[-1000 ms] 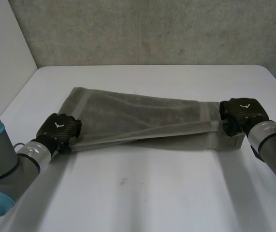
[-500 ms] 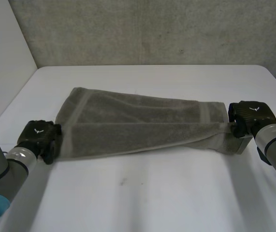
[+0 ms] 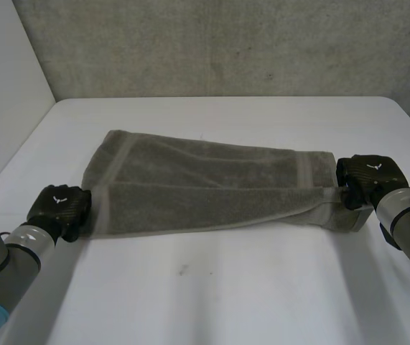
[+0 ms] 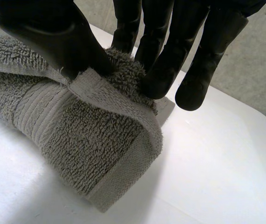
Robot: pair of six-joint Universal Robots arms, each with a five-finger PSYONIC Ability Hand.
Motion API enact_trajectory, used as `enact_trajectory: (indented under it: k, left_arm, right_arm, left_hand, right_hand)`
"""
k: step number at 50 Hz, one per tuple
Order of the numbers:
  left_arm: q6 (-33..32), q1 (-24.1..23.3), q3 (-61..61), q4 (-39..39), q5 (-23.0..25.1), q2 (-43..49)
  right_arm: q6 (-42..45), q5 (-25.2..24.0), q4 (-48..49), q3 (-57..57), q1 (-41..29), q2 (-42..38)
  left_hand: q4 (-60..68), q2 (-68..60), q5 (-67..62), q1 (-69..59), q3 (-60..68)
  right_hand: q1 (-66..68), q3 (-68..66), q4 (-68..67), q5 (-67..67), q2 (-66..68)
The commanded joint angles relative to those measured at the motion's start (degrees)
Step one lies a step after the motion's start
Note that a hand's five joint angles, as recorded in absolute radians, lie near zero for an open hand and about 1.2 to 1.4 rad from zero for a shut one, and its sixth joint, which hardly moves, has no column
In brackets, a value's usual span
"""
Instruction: Fold the towel.
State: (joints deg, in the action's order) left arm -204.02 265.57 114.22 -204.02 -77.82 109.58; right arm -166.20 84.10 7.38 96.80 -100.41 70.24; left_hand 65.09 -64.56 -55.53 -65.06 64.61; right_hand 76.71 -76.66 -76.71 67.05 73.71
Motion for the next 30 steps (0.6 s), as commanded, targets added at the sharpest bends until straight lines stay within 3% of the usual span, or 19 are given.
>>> enact_trajectory:
  k: [1,30]
  left_arm:
    - [-0.42,0.39,0.21,0.11,3.38,0.02]
    - [-0.68,0.74,-5.32,-0.68,3.46,6.70]
  right_arm:
    - [0.09,-0.16,0.01,0.06,-0.14,-0.37]
    - [0.18,-0.16,0.53,0.32,-0.14,-1.51]
  left_hand:
    - [-18.54,18.01,18.98,18.52,-18.06]
    - [-22.07,21.54,22.51,22.05,-21.60]
  right_hand:
    - [3.29,-3.34,-3.29,2.95,6.29]
    - [3.29,-3.34,-3.29,2.95,6.29]
